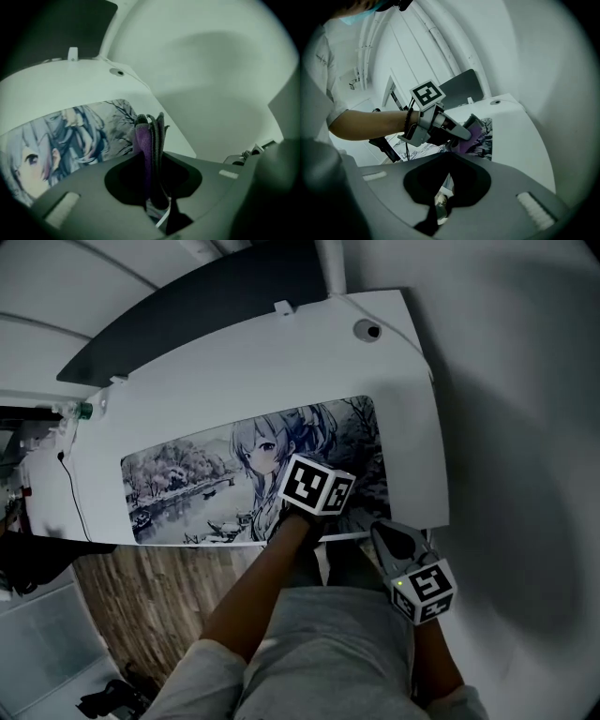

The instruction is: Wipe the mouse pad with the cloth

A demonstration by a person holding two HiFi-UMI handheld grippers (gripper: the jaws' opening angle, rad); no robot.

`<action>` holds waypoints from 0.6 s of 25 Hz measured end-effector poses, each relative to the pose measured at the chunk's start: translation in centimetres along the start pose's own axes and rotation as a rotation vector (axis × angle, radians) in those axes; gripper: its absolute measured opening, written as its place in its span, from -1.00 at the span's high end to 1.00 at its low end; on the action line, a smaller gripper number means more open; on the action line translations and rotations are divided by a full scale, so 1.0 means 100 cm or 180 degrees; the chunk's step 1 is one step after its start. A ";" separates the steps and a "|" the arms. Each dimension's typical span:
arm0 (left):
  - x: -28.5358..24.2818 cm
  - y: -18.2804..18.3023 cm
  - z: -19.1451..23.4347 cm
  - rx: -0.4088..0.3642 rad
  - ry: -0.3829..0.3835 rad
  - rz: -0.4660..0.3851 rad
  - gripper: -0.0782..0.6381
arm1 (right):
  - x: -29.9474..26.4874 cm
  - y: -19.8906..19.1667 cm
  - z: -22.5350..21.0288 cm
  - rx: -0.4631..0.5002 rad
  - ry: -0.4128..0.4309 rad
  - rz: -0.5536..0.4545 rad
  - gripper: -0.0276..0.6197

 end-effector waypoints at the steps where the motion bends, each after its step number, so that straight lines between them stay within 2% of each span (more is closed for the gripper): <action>1: 0.012 -0.005 0.010 0.0013 0.0048 -0.0037 0.49 | -0.006 0.001 0.005 0.0019 0.0033 0.0028 0.89; 5: 0.068 -0.036 0.063 0.0186 0.0178 -0.0225 0.49 | -0.042 0.008 0.037 0.0148 0.0251 0.0144 0.89; 8: 0.115 -0.066 0.113 0.0353 0.0409 -0.0393 0.49 | -0.075 0.013 0.064 0.0313 0.0432 0.0243 0.89; 15: 0.221 -0.186 0.238 0.0676 0.1124 -0.0421 0.49 | -0.145 0.016 0.129 0.0552 0.0690 0.0364 0.89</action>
Point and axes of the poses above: the fingertips, and each gripper's own axes: x backward along the fingers, z to its left, y out of its top, the point moved 2 cm from there along x, backward along the fingers, and after that the axes turned 11 degrees about y, right-handed, at the moved point
